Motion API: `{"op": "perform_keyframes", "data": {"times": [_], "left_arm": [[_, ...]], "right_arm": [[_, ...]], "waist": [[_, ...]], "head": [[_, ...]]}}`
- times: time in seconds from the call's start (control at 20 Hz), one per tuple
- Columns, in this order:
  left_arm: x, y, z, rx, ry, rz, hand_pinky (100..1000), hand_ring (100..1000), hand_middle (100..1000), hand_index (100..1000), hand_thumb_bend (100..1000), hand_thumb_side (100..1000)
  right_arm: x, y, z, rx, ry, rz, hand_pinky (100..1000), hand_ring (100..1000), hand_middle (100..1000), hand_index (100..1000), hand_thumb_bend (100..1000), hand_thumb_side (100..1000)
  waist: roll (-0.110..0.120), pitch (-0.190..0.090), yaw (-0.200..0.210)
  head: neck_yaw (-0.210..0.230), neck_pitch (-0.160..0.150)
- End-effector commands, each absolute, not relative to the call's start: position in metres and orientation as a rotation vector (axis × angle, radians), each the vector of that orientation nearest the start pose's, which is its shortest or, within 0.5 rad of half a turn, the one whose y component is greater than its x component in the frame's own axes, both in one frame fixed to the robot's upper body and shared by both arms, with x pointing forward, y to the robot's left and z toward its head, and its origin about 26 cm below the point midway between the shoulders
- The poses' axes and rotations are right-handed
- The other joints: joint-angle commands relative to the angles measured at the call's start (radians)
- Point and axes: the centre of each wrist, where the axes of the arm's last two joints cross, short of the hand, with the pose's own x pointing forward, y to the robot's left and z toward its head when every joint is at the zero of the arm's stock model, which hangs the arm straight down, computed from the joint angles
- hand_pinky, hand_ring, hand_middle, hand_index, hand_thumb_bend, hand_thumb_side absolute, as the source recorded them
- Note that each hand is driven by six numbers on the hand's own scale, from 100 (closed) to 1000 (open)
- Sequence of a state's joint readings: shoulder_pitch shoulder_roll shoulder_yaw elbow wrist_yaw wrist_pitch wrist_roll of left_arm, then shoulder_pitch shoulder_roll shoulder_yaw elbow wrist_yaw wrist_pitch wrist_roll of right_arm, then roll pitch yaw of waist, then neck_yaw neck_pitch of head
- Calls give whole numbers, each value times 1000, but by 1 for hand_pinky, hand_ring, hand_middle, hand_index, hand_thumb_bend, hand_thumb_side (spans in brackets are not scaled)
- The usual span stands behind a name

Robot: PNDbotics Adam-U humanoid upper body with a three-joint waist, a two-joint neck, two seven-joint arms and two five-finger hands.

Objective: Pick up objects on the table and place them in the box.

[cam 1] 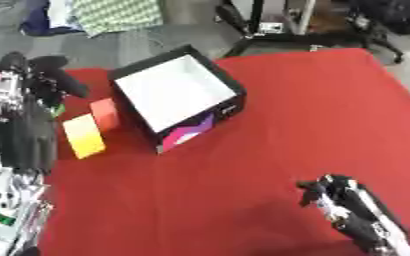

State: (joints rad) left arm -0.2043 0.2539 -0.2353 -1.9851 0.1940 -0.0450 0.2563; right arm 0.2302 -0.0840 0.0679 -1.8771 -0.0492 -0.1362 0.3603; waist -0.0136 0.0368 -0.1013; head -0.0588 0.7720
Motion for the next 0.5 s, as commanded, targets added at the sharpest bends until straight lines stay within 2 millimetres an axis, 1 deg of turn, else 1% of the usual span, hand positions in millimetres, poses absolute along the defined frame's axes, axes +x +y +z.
{"op": "perform_keyframes", "data": {"times": [0.05,0.2,0.4,0.5], "left_arm": [[284,202,157,-166,-2183,-85,629,433,425,651,100,895],[284,203,156,-163,-2184,-79,629,434,427,653,100,897],[284,202,156,-164,-2183,-83,629,433,427,654,100,896],[284,203,156,-162,-2181,-83,629,434,427,654,100,889]], "right_arm": [[216,-256,25,223,-1777,361,839,468,235,451,100,319],[216,-257,24,216,-1770,348,839,467,234,451,100,293],[217,-256,25,214,-1767,344,840,467,234,451,100,288],[217,-256,25,211,-1763,342,839,467,234,451,100,275]], "waist": [[9,4,0],[9,5,0],[9,8,1],[9,5,0]], "head": [[1,-2],[-3,-2],[-4,-2],[-6,-2]]}}
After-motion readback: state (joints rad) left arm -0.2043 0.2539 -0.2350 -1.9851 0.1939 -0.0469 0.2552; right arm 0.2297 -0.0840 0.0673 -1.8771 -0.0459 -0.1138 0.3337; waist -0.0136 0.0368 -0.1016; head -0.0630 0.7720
